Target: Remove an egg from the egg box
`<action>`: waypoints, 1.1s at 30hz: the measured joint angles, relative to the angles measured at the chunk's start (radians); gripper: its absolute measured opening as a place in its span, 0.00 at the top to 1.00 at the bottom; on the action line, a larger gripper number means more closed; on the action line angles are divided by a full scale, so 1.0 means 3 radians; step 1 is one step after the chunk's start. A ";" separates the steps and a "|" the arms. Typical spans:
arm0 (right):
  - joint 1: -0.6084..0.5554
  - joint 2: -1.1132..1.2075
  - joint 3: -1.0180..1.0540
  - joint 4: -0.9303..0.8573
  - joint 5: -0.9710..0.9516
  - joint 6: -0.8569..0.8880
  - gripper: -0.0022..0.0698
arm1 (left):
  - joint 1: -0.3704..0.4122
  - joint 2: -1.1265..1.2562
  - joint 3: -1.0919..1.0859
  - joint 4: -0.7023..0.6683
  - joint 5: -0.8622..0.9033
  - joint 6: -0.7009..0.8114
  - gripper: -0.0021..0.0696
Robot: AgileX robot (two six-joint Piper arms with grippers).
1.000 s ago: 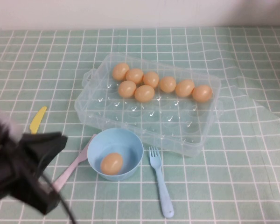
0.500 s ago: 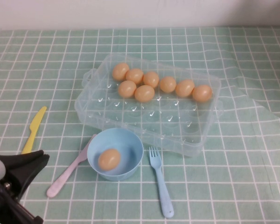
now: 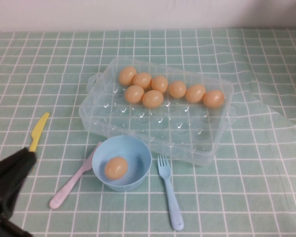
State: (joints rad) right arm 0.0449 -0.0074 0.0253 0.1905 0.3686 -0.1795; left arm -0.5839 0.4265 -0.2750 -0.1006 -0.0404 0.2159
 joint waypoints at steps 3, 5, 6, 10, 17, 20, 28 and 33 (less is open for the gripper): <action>0.0000 0.0000 0.0000 0.0000 0.0000 0.0000 0.99 | 0.0198 -0.0354 0.0371 -0.0143 -0.0476 0.0107 0.97; 0.0000 0.0000 0.0000 0.0000 0.0000 0.0000 0.99 | 0.0352 -0.0547 0.0544 -0.0172 -0.0612 0.0129 0.97; 0.0000 0.0000 0.0000 0.0000 0.0000 0.0000 0.99 | 0.0447 -0.0641 0.0624 -0.0180 -0.0638 0.0131 0.97; 0.0000 0.0000 0.0000 0.0000 0.0000 0.0000 0.99 | 0.0809 -0.0902 0.0876 -0.0194 -0.0643 0.0137 0.97; 0.0000 0.0000 0.0000 0.0000 0.0000 0.0000 0.99 | 0.1298 -0.1248 0.0998 -0.0210 -0.0359 0.0053 0.97; 0.0000 0.0000 0.0000 0.0000 0.0000 0.0000 0.99 | 0.1409 -0.1393 0.0998 -0.0210 -0.0186 0.0029 0.97; 0.0000 0.0000 0.0000 0.0000 0.0000 0.0000 0.99 | 0.1442 -0.1455 0.0998 -0.0149 0.0563 0.0019 0.97; 0.0000 0.0000 0.0000 0.0000 0.0000 0.0000 0.99 | 0.1442 -0.1455 0.0998 -0.0060 0.1040 0.0019 0.97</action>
State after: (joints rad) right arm 0.0449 -0.0074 0.0253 0.1905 0.3686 -0.1795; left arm -0.1514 -0.0100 0.0245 -0.1187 0.2716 0.2216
